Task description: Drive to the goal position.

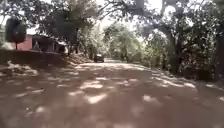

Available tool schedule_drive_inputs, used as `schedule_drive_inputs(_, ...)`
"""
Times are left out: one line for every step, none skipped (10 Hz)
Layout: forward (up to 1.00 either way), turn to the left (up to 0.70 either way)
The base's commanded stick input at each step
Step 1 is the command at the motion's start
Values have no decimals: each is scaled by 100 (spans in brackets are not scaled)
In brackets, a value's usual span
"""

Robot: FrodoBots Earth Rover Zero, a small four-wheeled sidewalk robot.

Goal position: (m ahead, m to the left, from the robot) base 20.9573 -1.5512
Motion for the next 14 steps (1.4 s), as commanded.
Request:
schedule_drive_inputs(100,0)
schedule_drive_inputs(100,0)
schedule_drive_inputs(100,0)
schedule_drive_inputs(100,0)
schedule_drive_inputs(100,0)
schedule_drive_inputs(100,0)
schedule_drive_inputs(100,0)
schedule_drive_inputs(100,0)
schedule_drive_inputs(100,0)
schedule_drive_inputs(100,0)
schedule_drive_inputs(100,0)
schedule_drive_inputs(100,0)
schedule_drive_inputs(100,0)
schedule_drive_inputs(100,0)
